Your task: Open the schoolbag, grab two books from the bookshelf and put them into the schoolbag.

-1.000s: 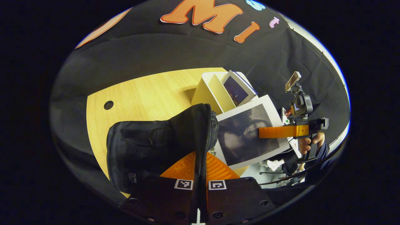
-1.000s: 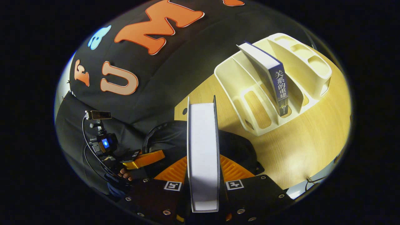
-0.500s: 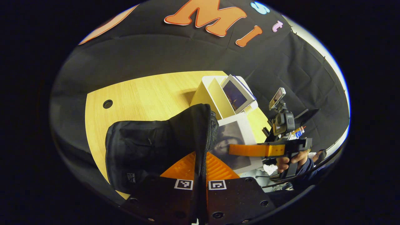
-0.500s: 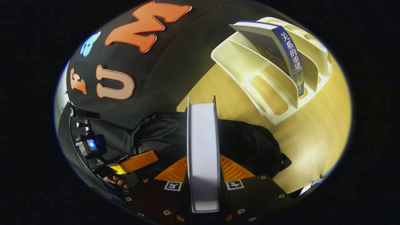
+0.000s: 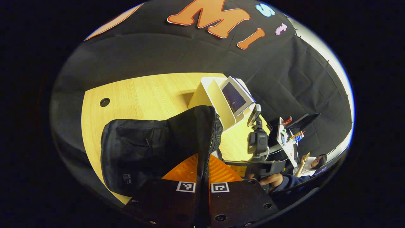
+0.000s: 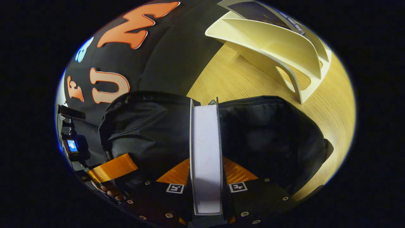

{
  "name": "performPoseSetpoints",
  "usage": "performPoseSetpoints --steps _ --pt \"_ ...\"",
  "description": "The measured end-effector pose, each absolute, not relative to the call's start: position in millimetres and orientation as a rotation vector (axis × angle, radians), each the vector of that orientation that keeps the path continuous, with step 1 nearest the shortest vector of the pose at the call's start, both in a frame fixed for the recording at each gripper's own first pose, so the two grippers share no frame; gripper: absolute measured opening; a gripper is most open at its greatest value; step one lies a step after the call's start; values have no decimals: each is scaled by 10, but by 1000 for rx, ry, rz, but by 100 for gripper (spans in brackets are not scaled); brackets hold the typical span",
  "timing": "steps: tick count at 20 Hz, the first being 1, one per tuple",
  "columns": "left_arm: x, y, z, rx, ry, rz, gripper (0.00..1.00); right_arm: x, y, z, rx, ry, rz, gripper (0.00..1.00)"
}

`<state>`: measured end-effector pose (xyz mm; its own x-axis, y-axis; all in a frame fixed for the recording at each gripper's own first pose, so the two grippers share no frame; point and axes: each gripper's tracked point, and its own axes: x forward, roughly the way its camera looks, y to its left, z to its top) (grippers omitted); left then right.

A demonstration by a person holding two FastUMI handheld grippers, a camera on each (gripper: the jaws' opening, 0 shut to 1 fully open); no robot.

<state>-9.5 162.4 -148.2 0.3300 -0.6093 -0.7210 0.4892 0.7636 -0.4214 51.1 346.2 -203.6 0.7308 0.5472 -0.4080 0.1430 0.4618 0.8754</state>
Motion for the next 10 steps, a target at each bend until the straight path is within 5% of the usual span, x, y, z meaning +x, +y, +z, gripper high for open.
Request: performPoseSetpoints --steps 6,8,10 --pt "-93 1628 -1521 -157 1015 -697 4 316 3441 -2398 910 904 235 46" --pt "-87 1622 -1554 -147 1015 -685 4 154 3306 -2544 791 979 236 83" --pt "-84 1633 -1578 -129 1012 -666 4 22 3120 -2629 662 1021 225 93"
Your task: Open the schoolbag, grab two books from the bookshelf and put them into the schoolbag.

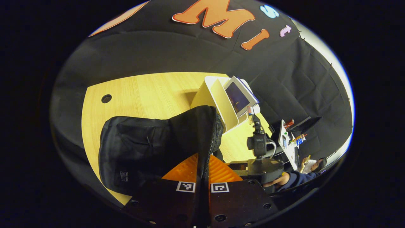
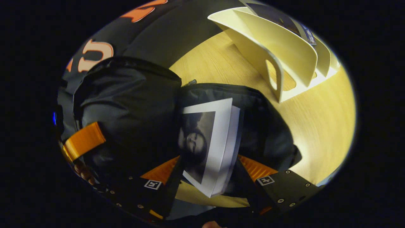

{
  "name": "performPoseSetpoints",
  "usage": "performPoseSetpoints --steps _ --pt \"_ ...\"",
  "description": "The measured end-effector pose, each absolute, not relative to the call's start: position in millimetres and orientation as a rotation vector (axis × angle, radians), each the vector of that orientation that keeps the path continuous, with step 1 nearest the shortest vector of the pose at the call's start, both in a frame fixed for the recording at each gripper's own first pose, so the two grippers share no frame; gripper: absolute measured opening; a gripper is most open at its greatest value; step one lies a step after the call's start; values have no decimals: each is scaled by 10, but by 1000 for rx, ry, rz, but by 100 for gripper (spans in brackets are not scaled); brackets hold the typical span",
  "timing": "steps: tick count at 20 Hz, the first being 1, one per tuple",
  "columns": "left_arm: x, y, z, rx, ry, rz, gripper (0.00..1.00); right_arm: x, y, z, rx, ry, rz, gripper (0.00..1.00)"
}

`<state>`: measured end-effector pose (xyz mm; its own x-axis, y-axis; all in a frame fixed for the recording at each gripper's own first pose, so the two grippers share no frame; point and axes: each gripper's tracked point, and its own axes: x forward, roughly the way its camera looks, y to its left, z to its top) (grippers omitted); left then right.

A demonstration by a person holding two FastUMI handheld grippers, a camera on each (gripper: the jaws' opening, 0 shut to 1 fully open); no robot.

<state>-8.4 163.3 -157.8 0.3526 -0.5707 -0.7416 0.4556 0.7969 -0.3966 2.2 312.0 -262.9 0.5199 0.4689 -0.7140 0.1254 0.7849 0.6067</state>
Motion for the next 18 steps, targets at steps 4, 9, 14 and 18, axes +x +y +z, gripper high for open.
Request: performPoseSetpoints --steps 4,9,14,18 --pt "-100 1603 -1631 -136 1019 -626 4 -113 2730 -2478 579 1041 239 97" --pt "-84 1609 -1654 -128 1010 -569 4 -173 2146 -2179 438 1010 206 98" --pt "-84 1598 -1694 -140 1006 -522 4 -17 1618 -1755 352 983 212 99" --pt "-82 1566 -1744 -174 1009 -490 4 204 1095 -1466 243 962 166 99"
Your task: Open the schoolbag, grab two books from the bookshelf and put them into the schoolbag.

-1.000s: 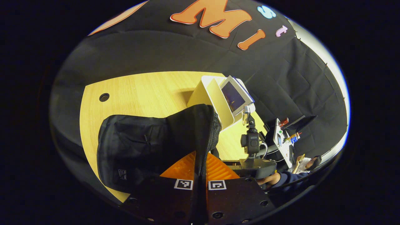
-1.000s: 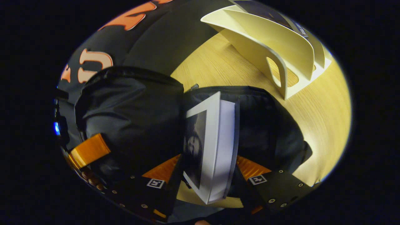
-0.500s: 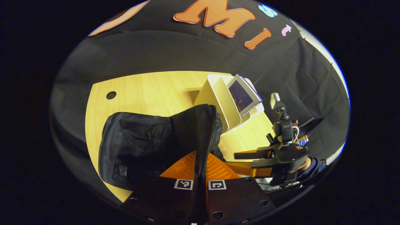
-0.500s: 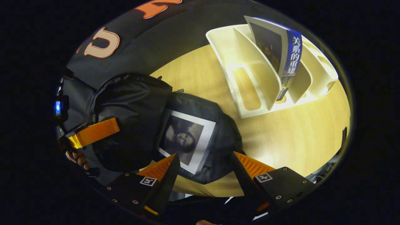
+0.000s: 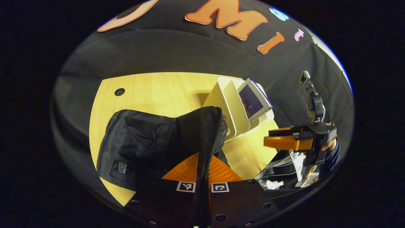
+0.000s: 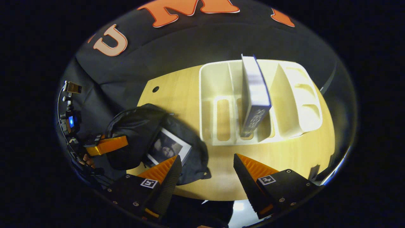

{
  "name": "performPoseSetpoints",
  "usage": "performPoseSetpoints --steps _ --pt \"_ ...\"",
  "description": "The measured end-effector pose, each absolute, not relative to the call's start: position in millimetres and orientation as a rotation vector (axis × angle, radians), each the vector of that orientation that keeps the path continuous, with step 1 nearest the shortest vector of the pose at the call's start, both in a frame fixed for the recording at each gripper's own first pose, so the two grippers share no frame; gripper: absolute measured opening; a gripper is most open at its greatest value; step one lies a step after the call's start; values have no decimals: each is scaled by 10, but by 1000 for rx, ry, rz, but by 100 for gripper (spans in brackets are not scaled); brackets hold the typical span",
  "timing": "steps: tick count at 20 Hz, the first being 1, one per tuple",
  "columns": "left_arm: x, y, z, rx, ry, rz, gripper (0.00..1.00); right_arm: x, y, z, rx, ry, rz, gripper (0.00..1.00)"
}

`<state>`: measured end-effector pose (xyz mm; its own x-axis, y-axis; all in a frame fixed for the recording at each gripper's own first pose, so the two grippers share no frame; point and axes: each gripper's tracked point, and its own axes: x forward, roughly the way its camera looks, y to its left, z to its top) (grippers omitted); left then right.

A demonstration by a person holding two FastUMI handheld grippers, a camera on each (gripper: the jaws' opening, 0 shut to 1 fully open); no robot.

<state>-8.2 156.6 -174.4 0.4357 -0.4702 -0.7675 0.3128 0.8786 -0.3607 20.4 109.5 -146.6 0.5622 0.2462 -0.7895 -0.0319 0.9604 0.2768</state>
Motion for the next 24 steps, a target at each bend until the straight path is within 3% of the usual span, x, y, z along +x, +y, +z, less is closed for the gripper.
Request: performPoseSetpoints --steps 12,17,20,24 --pt "-64 1568 -1823 -265 996 -398 4 826 344 -1239 13 1002 113 98" --pt "-101 1568 -1798 -268 995 -382 4 1117 266 -1392 39 1070 76 98" --pt "-97 1572 -1810 -244 997 -376 4 1301 239 -1512 79 1113 53 95" --pt "-62 1567 -1808 -233 1002 -376 4 1471 226 -1686 114 1192 22 84"
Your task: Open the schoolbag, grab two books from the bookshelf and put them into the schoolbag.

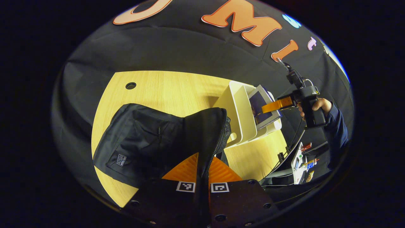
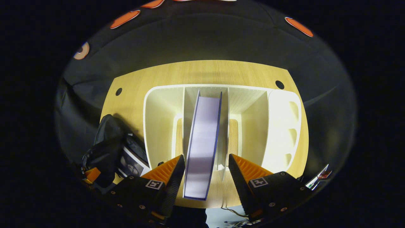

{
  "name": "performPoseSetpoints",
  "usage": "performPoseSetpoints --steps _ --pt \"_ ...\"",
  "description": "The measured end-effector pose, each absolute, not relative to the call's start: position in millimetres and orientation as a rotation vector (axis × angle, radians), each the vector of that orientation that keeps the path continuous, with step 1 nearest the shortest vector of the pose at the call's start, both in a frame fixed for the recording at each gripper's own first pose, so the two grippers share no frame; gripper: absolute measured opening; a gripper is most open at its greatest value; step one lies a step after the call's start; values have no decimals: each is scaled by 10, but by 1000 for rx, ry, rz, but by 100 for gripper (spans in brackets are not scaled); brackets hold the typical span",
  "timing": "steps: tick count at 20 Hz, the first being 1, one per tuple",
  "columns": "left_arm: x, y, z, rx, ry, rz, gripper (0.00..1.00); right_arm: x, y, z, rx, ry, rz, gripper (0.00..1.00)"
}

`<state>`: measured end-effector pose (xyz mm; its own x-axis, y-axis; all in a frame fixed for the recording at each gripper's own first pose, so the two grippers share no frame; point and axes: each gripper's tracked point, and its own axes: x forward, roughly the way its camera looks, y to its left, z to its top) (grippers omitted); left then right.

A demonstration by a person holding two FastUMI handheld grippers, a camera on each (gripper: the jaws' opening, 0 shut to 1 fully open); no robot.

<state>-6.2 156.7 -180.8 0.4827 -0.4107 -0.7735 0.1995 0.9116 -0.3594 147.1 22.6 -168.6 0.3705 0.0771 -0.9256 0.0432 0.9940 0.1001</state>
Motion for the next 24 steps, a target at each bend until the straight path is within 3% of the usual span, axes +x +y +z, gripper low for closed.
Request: performPoseSetpoints --steps 1,3,5,6,7,8,9,24 --pt "-71 1573 -1817 -235 1002 -377 4 1477 220 -1720 145 1215 -17 82" --pt "-80 1589 -1812 -237 1002 -381 4 1539 235 -1766 165 1236 -28 65" --pt "-65 1597 -1825 -246 1005 -385 4 1534 267 -1763 168 1252 -34 64" --pt "-64 1601 -1835 -249 1007 -386 4 1530 278 -1764 164 1260 -42 59" --pt "-62 1596 -1836 -247 1006 -391 4 1521 291 -1750 170 1266 -54 48" --pt "-53 1603 -1842 -248 1006 -392 4 1500 284 -1755 178 1273 -69 48" --pt "-48 1596 -1836 -246 1006 -400 4 1494 292 -1741 181 1271 -77 39" --pt "-130 1650 -1818 -185 1002 -486 4 637 127 -649 278 1045 -82 36"
